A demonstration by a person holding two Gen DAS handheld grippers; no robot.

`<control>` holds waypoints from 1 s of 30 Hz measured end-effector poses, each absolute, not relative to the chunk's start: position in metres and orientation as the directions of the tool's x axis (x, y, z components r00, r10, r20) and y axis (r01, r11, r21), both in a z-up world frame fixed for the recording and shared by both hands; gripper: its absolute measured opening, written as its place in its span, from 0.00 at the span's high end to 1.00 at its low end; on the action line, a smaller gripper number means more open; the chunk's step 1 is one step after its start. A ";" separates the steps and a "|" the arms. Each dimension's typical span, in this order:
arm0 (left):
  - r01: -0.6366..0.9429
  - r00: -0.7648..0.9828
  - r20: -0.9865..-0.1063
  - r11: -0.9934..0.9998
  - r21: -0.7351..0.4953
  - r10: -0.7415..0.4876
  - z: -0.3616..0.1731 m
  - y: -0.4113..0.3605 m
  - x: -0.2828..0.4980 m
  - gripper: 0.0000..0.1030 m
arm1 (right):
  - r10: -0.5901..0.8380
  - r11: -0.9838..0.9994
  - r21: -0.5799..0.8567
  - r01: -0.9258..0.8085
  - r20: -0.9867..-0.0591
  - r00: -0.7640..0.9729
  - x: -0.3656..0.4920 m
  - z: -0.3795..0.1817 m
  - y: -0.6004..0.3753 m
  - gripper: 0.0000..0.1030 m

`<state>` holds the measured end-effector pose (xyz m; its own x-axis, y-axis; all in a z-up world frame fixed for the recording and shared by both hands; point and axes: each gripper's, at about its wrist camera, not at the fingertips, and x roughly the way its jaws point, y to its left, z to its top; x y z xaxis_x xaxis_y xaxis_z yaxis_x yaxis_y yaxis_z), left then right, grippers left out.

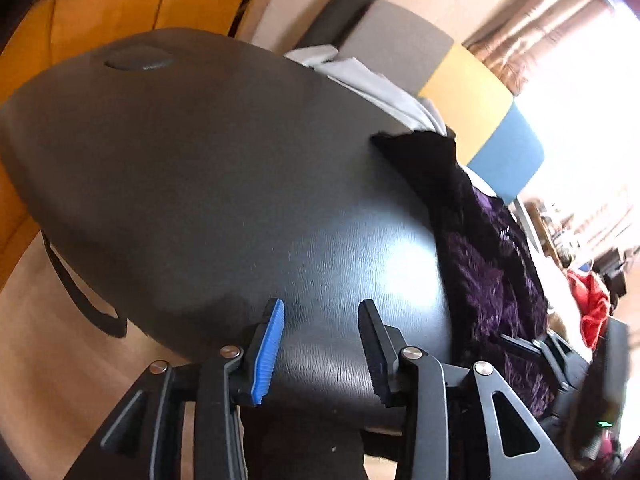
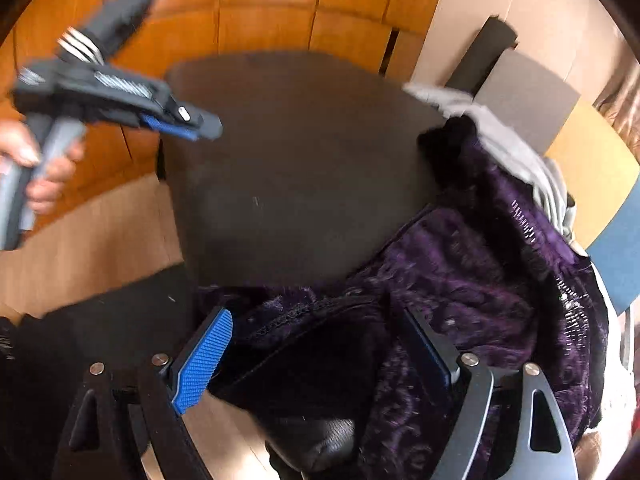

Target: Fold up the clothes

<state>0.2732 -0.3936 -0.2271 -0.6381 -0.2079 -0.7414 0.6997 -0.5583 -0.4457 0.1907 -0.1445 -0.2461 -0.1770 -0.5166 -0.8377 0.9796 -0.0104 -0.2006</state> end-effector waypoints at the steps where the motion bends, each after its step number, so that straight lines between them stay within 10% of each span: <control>1: 0.698 -0.639 -0.742 -0.559 -0.448 -0.204 -0.228 -0.392 0.274 0.62 | -0.487 0.003 -0.223 0.975 -0.852 -0.193 0.194 -0.255 -0.150 0.16; 3: 0.694 -0.641 -0.743 -0.561 -0.451 -0.195 -0.229 -0.390 0.275 0.61 | -0.486 0.018 -0.228 0.973 -0.853 -0.191 0.197 -0.258 -0.153 0.18; 6: 0.688 -0.643 -0.744 -0.563 -0.457 -0.182 -0.230 -0.386 0.276 0.61 | -0.499 -0.028 -0.187 0.982 -0.849 -0.176 0.191 -0.243 -0.156 0.77; 15: 0.593 -0.663 -0.746 -0.651 -0.473 -0.061 -0.232 -0.354 0.216 0.52 | -0.616 -0.631 0.070 0.772 -0.650 -0.445 0.023 -0.140 -0.027 0.80; 30: 0.404 -0.662 -0.732 -0.746 -0.530 0.162 -0.233 -0.300 0.064 0.52 | -0.497 -0.857 0.326 0.398 -0.725 -0.477 -0.053 -0.242 0.084 0.76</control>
